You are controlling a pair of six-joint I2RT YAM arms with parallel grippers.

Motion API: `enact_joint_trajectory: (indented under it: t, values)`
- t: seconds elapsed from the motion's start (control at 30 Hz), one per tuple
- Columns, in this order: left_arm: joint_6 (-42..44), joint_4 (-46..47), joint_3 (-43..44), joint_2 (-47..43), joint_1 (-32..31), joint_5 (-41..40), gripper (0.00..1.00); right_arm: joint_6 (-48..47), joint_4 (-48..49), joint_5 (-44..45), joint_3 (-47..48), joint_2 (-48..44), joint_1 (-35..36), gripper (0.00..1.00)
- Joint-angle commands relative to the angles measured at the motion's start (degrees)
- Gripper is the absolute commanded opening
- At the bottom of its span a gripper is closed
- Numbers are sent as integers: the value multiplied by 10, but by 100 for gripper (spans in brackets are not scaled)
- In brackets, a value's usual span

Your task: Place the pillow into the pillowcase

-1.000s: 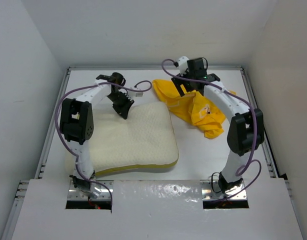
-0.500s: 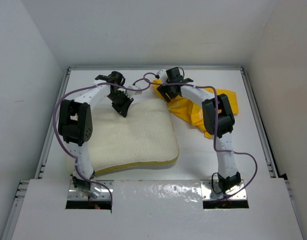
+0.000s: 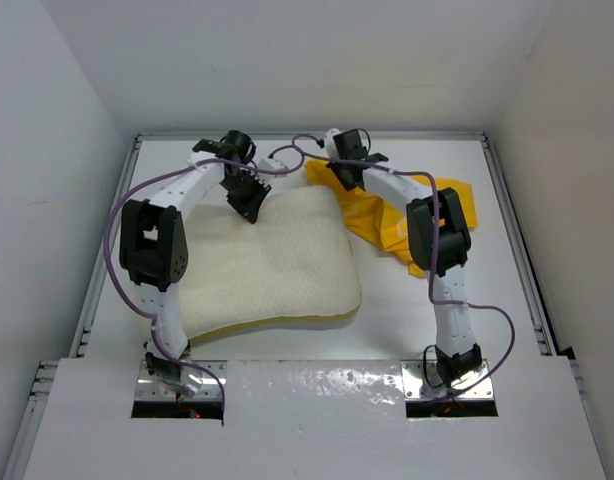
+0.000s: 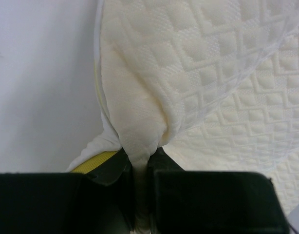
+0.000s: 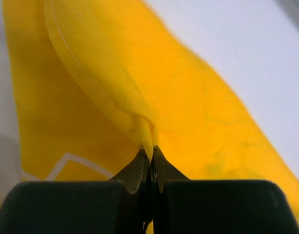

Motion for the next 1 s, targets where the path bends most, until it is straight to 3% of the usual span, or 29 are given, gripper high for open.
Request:
enact_joint_trajectory:
  t: [0.0, 0.27, 0.47, 0.7, 0.87, 0.9, 0.93, 0.97]
  values:
    - [-69, 65, 60, -6, -28, -39, 0, 10, 17, 13, 30, -120, 5, 0]
    - [-180, 114, 155, 46, -46, -133, 0, -45, 20, -20, -67, -227, 34, 0]
    - [-228, 68, 287, 125, -50, -71, 0, -57, 1, -83, -102, -272, 42, 0]
    - [-347, 158, 287, 125, -33, -78, 0, -73, -94, -149, -110, -304, 54, 0]
    - [-377, 210, 250, 109, -22, -116, 0, -116, -153, -143, -142, -334, 55, 0]
    - [-380, 224, 240, 111, -23, -110, 0, -115, -154, -143, -138, -330, 55, 4]
    - [-383, 231, 229, 114, -26, -106, 0, -111, -147, -139, -138, -328, 55, 51]
    - [-379, 236, 225, 119, -30, -95, 0, -105, -136, -138, -138, -324, 55, 79]
